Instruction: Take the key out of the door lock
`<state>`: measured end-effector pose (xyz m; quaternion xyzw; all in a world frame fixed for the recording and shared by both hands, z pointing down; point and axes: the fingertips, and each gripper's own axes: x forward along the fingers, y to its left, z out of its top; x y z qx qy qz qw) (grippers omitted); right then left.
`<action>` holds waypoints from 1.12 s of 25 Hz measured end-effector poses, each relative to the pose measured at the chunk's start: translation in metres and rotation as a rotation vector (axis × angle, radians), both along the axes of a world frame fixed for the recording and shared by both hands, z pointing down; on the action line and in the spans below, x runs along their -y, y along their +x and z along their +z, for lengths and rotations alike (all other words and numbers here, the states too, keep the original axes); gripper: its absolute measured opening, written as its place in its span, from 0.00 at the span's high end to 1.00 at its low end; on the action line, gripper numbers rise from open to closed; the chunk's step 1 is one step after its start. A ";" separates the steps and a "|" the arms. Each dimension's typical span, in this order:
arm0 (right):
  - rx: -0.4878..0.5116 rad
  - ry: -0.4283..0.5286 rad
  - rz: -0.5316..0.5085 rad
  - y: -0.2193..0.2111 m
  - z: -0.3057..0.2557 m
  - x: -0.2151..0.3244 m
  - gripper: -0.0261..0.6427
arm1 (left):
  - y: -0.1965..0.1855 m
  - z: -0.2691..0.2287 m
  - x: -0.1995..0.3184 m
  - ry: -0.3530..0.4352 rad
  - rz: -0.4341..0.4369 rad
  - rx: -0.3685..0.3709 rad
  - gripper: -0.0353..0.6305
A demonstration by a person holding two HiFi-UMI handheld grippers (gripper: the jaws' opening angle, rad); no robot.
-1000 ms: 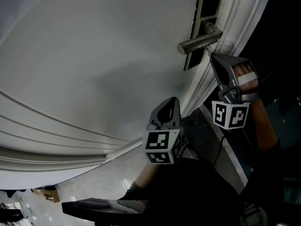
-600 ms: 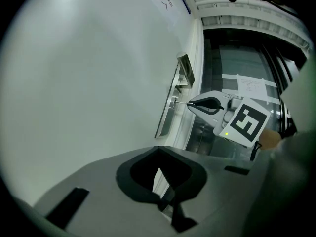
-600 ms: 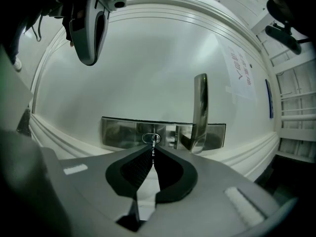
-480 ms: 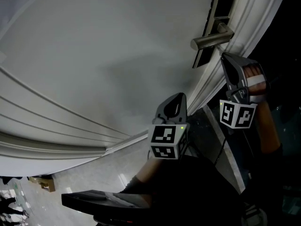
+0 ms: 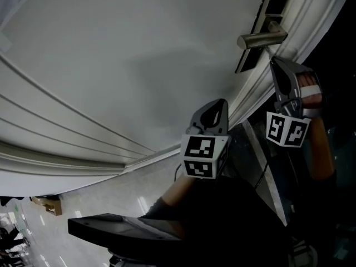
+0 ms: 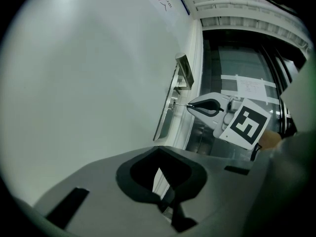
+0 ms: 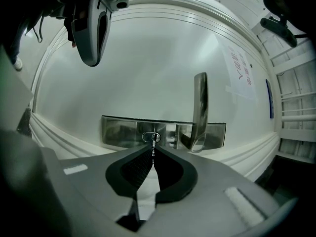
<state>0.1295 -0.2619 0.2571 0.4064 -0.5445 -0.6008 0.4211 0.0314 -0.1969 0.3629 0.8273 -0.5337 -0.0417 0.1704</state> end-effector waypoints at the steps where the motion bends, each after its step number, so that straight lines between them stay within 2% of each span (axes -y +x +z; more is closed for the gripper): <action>1: -0.001 -0.001 0.000 0.000 0.000 0.000 0.94 | 0.000 -0.001 0.000 0.001 0.001 -0.001 0.95; 9: 0.003 0.001 0.008 0.001 0.000 0.002 0.94 | -0.005 -0.004 0.007 0.009 -0.014 -0.008 0.95; 13: 0.057 -0.019 0.016 0.004 0.001 -0.009 0.94 | -0.012 -0.005 0.006 0.009 -0.032 -0.019 0.95; 15: 0.105 -0.028 0.026 0.008 0.000 -0.019 0.94 | -0.013 -0.010 0.004 0.015 -0.034 -0.028 0.95; 19: 0.228 -0.056 0.034 0.013 0.003 -0.043 0.94 | -0.002 -0.019 0.001 0.061 0.021 -0.018 0.95; 23: 0.397 -0.099 0.030 0.014 0.008 -0.063 0.94 | 0.011 -0.026 -0.001 0.099 0.056 0.016 0.95; 28: 0.609 -0.130 0.040 0.016 0.013 -0.075 0.94 | 0.030 -0.024 -0.003 0.096 0.131 0.057 0.95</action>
